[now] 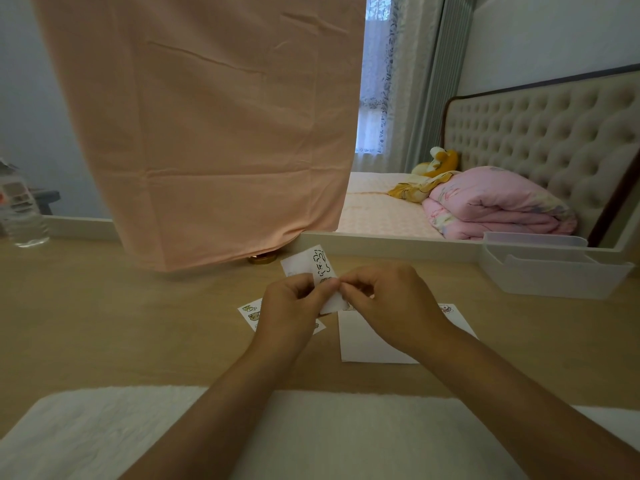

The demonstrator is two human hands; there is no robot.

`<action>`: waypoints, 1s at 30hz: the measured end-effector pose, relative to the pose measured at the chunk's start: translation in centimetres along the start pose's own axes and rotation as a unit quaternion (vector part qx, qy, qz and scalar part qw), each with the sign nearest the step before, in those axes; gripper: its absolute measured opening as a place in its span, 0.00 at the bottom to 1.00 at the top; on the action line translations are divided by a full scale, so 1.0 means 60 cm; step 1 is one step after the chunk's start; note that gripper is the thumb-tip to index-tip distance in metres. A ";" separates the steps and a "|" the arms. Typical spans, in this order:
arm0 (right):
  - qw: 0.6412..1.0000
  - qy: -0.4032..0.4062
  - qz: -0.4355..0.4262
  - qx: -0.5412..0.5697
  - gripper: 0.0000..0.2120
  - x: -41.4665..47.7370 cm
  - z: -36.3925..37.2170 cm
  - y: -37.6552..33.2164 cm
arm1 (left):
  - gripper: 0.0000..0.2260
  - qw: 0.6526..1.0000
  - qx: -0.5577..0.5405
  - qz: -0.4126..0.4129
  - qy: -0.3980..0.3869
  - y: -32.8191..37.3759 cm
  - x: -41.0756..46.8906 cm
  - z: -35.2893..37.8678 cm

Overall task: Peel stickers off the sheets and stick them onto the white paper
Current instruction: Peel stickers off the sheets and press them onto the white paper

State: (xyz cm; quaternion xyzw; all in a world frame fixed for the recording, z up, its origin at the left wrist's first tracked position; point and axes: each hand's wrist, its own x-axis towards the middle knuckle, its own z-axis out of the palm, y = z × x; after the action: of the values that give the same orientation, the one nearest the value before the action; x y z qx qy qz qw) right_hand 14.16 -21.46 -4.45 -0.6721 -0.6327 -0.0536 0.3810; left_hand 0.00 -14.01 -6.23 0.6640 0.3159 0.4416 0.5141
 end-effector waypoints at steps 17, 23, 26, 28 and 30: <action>0.992 0.035 0.073 0.093 0.06 0.000 -0.002 0.004 | 0.09 1.000 -0.013 0.009 0.004 0.003 -0.009 0.012; 0.973 0.015 0.151 0.175 0.07 0.005 0.002 -0.002 | 0.05 0.999 -0.029 0.005 0.031 0.005 -0.012 0.014; 0.962 0.012 0.173 0.212 0.06 0.006 -0.006 -0.009 | 0.06 0.999 -0.023 0.026 0.026 0.003 -0.012 0.013; 0.963 0.011 0.176 0.206 0.05 0.007 -0.009 -0.009 | 0.07 0.999 -0.005 0.040 0.023 0.000 -0.010 0.011; 0.963 0.014 0.183 0.198 0.06 0.008 -0.010 -0.010 | 0.08 0.999 -0.005 0.040 0.021 -0.002 -0.009 0.011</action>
State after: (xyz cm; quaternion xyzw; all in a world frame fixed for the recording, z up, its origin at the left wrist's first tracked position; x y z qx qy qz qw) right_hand 13.98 -21.48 -3.47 -0.6865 -0.4915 0.1340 0.5189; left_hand 0.37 -14.69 -6.53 0.6641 0.2971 0.4773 0.4929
